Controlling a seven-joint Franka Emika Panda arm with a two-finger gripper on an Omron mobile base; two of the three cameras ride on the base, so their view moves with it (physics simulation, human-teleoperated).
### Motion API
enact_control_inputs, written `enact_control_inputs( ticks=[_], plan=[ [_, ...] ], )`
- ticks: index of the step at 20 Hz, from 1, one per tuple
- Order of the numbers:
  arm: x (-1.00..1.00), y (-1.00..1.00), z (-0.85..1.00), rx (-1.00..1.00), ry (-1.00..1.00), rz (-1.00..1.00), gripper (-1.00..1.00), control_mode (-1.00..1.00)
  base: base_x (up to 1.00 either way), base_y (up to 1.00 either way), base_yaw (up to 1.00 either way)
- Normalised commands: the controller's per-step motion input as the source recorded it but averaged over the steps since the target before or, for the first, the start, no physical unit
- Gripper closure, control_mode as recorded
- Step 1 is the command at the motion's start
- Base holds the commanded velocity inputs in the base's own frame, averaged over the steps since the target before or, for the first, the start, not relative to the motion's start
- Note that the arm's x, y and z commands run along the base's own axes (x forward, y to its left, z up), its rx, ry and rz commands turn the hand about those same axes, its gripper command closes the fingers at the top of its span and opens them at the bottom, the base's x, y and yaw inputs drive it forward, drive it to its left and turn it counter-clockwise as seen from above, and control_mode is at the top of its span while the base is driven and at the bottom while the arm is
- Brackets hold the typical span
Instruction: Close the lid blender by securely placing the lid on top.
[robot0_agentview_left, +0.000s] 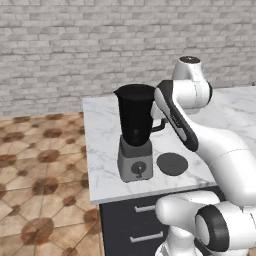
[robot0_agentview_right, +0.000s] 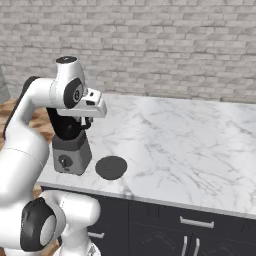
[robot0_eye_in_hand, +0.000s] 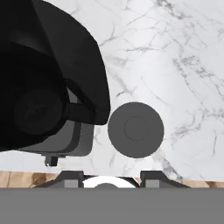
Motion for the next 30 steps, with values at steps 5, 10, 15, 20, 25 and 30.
enact_control_inputs(
  ticks=[5,10,15,20,25,30],
  plan=[
    [-0.54,-0.07,-0.18,0.01,-0.09,-0.02,-1.00,-1.00,0.00,0.00,0.00],
    [-1.00,-0.52,-0.61,0.12,-0.16,-0.16,-1.00,-1.00,0.00,0.00,0.00],
    [-0.58,-0.61,-0.65,0.13,0.00,-0.13,-1.00,-1.00,0.00,0.00,0.00],
    [0.40,-0.09,-0.33,0.00,0.08,0.01,-1.00,-1.00,0.00,0.00,0.00],
    [0.47,-0.03,-0.23,0.00,0.05,0.15,-1.00,-1.00,0.00,0.00,0.00],
    [0.36,-0.01,-0.22,0.00,0.04,0.18,-1.00,-1.00,0.00,0.00,0.00]
  ],
)
